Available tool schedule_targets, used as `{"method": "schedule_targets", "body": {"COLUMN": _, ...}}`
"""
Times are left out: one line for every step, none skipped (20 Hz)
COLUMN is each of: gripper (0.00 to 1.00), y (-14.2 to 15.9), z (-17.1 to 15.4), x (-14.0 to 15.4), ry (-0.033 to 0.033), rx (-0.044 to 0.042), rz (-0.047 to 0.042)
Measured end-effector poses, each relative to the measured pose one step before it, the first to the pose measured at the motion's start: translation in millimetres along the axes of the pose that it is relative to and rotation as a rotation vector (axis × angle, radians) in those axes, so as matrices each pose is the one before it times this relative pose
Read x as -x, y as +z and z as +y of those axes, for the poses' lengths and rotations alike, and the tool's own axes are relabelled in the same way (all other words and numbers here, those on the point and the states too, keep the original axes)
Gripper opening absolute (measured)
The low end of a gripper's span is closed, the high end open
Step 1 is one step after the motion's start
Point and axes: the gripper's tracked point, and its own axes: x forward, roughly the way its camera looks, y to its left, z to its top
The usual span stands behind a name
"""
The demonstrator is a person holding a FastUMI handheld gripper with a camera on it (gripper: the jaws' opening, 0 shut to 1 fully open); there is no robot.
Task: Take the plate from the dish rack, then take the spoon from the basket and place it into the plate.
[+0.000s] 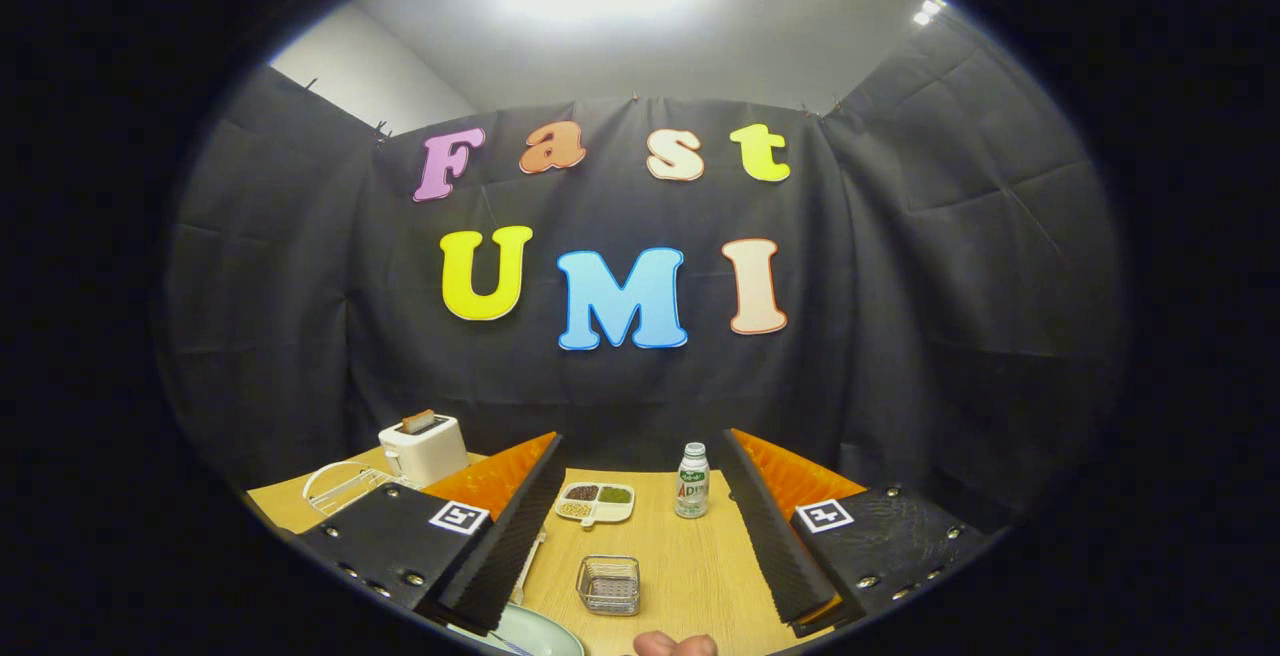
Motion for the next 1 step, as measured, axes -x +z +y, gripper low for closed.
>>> {"method": "schedule_targets", "body": {"gripper": 0.96, "y": -2.88, "z": -5.83, "x": -0.01, "ry": -0.00204, "rx": -0.00081, "rz": 0.00396}}
